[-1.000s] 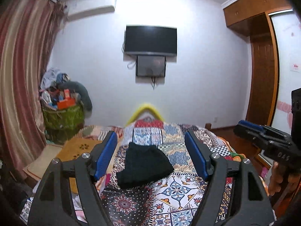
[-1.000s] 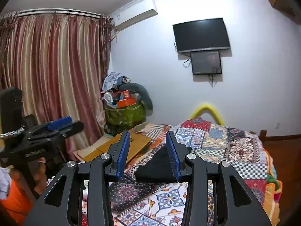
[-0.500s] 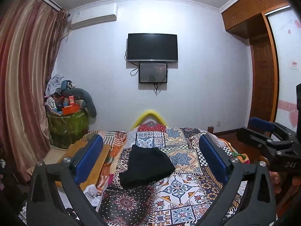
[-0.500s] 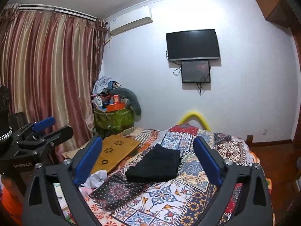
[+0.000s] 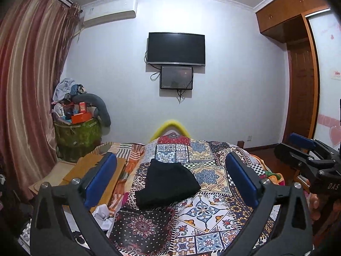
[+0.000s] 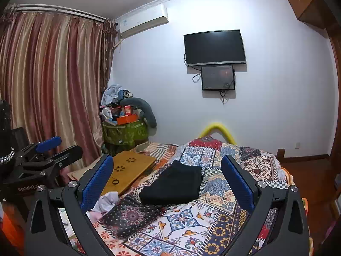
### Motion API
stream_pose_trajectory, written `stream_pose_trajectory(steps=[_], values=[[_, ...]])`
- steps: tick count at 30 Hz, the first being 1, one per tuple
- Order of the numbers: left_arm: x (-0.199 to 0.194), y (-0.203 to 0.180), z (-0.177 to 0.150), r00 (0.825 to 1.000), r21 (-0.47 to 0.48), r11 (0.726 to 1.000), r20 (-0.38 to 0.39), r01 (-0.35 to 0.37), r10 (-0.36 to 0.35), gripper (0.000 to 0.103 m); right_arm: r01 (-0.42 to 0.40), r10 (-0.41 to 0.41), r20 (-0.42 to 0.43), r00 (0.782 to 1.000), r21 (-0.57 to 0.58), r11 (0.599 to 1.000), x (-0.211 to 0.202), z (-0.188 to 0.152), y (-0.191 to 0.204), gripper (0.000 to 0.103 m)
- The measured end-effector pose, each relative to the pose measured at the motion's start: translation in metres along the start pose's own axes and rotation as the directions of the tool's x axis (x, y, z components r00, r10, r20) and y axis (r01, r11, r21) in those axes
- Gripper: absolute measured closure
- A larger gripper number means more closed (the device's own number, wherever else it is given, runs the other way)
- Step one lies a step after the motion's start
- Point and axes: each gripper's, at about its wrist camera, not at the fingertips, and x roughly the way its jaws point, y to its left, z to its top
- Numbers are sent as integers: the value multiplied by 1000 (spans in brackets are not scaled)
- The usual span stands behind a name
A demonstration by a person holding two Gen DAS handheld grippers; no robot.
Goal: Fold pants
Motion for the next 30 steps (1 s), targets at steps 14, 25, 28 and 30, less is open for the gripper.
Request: stream_pose_trajectory(steps=[14, 25, 28, 30], values=[[6, 2, -3, 1000, -19, 1000, -15, 13, -13, 0, 21, -21, -14, 1000, 6, 1000, -3, 1, -1, 2], [6, 1, -3, 1000, -18, 1000, -14, 11, -12, 0, 25, -25, -19, 1000, 11, 1000, -3, 3, 1, 2], [6, 1, -3, 1000, -18, 1000, -14, 14, -14, 0, 24, -24, -20, 1000, 15, 1000, -4, 4, -1, 2], [6, 1, -3, 1000, -18, 1000, -14, 13, -13, 0, 23, -22, -22, 1000, 16, 1000, -3, 4, -1, 2]])
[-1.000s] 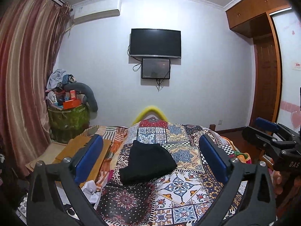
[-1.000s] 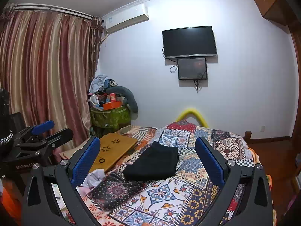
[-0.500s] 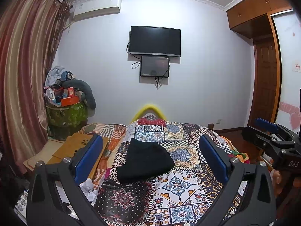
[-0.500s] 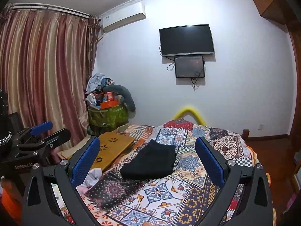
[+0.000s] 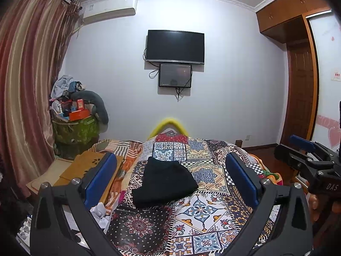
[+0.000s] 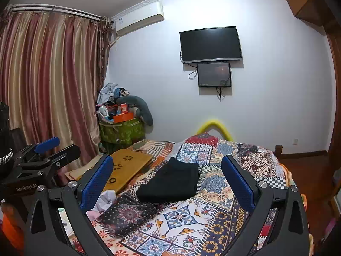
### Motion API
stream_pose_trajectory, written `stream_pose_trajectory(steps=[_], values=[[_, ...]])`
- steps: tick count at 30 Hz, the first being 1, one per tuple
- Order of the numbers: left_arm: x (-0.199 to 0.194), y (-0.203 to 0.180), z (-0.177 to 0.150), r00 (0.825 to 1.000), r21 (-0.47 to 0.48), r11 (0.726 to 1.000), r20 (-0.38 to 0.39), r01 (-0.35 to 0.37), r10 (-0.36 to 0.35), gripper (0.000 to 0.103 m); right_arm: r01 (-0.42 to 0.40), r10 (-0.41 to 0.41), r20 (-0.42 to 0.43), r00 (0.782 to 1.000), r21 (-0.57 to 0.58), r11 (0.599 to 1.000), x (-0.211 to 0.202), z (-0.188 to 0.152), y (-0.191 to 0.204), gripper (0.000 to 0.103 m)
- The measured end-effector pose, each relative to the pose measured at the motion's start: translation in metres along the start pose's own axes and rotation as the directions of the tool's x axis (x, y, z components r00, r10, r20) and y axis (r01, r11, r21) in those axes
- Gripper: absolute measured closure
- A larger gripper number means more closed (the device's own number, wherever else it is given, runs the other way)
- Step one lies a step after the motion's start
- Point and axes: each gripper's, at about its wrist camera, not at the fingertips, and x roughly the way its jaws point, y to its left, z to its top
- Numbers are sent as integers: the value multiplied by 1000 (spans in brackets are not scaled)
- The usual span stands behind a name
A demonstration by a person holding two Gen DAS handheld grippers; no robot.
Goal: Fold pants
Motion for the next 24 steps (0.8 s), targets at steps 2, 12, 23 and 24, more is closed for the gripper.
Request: stream_pose_trajectory(steps=[2, 12, 23, 24], values=[[0, 0, 0, 1000, 0, 1000, -1, 1, -1, 0, 0, 0, 0, 1000, 0, 1000, 0, 0, -1, 2], [4, 0, -2, 1000, 4, 1000, -7, 14, -14, 0, 4, -4, -2, 1000, 15, 1000, 1, -2, -3, 2], [11, 2, -5, 999, 4, 999, -21, 37, -37, 0, 12, -11, -6, 1000, 24, 1000, 3, -3, -5, 2], [12, 2, -5, 999, 9, 999, -23, 38, -38, 0, 12, -12, -5, 1000, 24, 1000, 3, -3, -5, 2]])
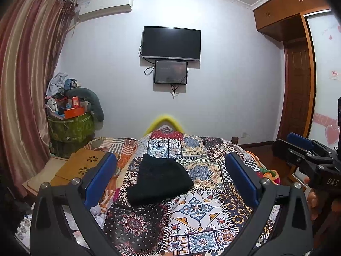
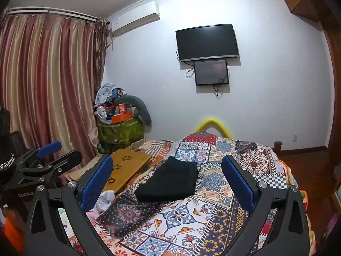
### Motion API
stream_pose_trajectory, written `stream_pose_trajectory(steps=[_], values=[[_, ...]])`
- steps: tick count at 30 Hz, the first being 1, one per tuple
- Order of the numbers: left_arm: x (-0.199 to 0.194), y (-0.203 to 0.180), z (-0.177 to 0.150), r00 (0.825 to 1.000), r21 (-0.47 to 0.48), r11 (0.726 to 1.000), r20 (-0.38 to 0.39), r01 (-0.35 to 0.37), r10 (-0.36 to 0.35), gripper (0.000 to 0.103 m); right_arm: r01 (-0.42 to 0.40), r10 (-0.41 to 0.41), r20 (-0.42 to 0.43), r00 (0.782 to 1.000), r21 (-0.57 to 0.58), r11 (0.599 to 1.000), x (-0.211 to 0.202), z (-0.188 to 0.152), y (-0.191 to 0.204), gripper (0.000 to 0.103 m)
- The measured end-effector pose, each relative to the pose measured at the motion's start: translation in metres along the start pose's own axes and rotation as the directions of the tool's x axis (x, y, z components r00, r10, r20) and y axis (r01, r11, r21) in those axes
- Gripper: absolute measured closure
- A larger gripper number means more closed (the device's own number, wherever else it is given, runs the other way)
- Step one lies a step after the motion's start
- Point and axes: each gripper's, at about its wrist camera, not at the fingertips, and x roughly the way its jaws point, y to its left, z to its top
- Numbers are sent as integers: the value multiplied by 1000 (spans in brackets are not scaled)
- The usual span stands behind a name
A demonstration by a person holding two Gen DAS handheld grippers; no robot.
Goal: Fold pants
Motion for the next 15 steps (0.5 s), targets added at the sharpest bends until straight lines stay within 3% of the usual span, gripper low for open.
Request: stream_pose_trajectory(steps=[15], values=[[5, 1, -4, 1000, -4, 1000, -21, 9, -9, 0, -3, 3, -12, 1000, 3, 1000, 2, 1, -2, 2]])
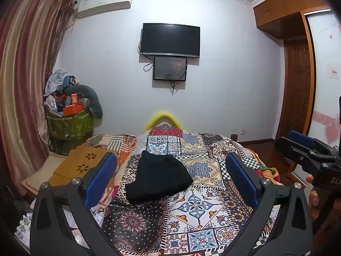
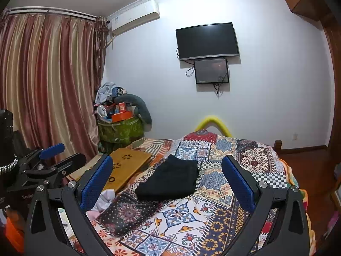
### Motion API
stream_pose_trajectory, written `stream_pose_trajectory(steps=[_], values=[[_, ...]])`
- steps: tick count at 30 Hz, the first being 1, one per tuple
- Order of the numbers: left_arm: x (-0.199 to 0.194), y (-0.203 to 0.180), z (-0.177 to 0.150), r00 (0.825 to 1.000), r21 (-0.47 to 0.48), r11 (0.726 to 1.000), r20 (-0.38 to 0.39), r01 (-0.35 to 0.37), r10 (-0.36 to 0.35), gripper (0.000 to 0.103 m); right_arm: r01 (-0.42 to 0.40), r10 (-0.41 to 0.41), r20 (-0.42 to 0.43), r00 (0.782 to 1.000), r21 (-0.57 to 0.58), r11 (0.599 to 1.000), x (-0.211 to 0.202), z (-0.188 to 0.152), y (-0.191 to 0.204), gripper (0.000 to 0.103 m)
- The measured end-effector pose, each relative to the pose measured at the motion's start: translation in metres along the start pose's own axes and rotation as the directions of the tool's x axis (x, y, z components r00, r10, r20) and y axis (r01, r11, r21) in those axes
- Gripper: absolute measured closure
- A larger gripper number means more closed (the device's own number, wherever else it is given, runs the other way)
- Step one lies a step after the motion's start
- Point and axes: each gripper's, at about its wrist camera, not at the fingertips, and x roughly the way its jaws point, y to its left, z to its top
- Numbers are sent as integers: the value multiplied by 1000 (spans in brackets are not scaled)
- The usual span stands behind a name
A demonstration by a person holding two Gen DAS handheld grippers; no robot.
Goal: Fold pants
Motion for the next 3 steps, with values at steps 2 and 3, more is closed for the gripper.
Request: stream_pose_trajectory(steps=[2, 3], values=[[0, 0, 0, 1000, 0, 1000, 1, -1, 1, 0, -1, 1, -1, 1000, -2, 1000, 0, 0, 0, 2], [0, 0, 0, 1000, 1, 1000, 0, -1, 1, 0, 0, 0, 0, 1000, -3, 1000, 0, 1, 0, 2]])
